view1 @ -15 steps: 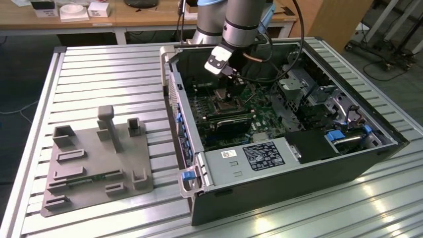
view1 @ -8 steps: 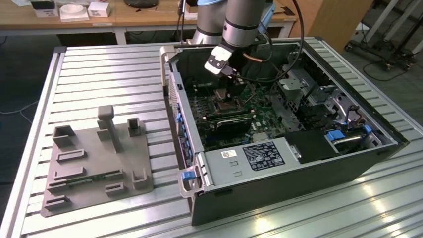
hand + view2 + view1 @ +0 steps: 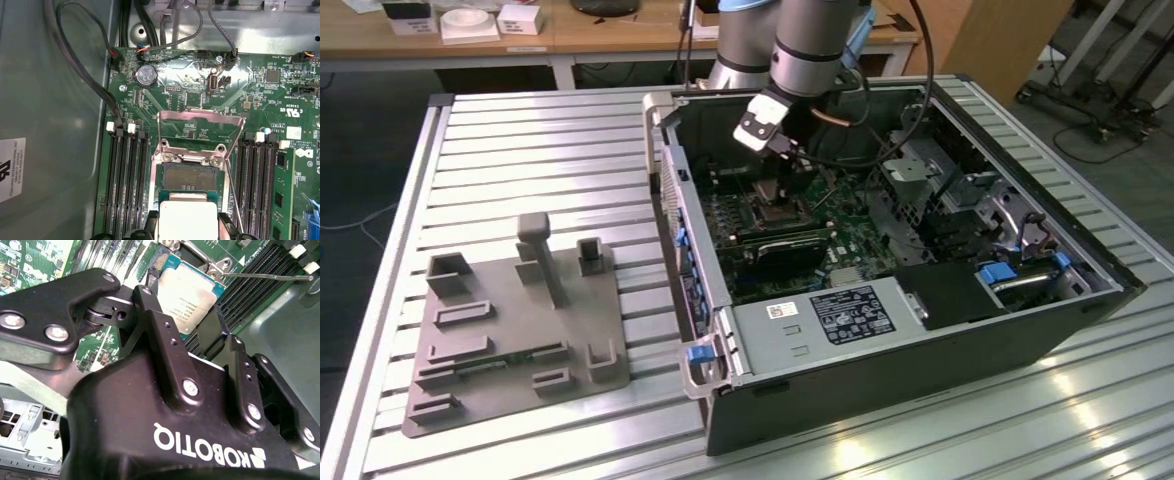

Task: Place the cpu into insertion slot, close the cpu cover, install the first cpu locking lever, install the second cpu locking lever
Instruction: 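Place the cpu into insertion slot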

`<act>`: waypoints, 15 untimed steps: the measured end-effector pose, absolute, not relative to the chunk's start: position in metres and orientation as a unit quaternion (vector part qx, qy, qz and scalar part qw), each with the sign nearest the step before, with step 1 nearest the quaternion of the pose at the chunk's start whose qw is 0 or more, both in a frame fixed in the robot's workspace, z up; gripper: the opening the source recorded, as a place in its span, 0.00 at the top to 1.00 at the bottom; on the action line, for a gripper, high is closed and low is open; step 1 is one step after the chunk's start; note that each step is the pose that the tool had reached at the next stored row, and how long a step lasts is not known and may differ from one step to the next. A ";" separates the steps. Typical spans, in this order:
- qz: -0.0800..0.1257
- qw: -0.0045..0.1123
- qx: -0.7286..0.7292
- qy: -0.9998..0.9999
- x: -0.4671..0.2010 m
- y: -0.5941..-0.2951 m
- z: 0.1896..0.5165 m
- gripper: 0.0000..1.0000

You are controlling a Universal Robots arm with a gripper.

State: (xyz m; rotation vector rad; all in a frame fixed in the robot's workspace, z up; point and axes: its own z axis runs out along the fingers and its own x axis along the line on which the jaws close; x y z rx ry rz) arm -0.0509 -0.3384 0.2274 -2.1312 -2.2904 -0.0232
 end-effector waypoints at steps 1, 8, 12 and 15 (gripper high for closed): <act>-0.007 0.006 -0.682 -0.732 -0.050 -0.338 0.226 0.46; -0.002 0.001 -0.690 -0.723 -0.048 -0.338 0.219 0.46; -0.001 0.001 -0.701 -0.713 -0.046 -0.338 0.215 0.46; -0.001 0.001 -0.706 -0.709 -0.043 -0.337 0.211 0.46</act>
